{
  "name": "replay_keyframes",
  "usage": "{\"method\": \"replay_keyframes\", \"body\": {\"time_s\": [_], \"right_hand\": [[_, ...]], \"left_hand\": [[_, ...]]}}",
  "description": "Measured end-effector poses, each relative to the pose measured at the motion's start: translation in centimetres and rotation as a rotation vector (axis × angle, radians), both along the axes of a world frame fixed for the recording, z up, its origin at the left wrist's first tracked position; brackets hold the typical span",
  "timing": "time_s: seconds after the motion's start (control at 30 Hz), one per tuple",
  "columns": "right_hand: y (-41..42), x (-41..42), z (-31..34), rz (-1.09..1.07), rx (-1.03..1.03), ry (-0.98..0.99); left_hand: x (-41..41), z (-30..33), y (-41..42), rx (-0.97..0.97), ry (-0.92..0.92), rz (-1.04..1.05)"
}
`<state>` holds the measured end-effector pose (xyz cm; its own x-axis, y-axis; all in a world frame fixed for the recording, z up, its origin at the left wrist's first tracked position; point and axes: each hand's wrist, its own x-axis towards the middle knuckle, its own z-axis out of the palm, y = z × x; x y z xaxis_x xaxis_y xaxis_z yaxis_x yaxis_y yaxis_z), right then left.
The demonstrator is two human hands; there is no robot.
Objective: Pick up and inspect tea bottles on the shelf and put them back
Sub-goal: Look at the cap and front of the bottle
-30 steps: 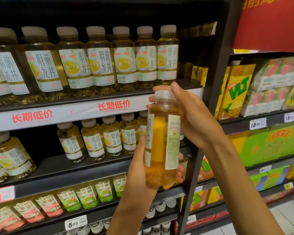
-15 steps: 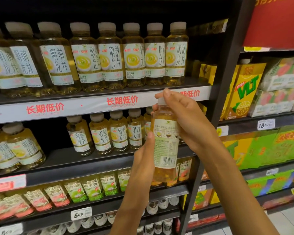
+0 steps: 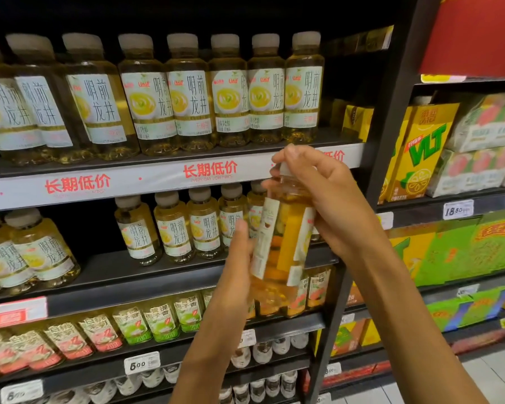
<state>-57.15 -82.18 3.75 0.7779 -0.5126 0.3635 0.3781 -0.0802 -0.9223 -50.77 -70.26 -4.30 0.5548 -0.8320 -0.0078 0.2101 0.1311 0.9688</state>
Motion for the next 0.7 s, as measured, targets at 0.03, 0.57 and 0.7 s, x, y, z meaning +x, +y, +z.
{"method": "replay_keyframes", "body": {"time_s": [0.03,0.57,0.7], "right_hand": [[0.1,0.0,0.0,-0.039,-0.026,0.018],[-0.2,0.7,-0.4,0.23,0.198,-0.025],[-0.4,0.5,-0.4,0.064,0.085,0.004]], "left_hand": [[-0.1,0.1,0.0,0.024,-0.032,0.01],[0.2,-1.3,-0.4,-0.049,0.265,-0.191],[0.4,-1.4,-0.1,0.027,0.083,-0.064]]}}
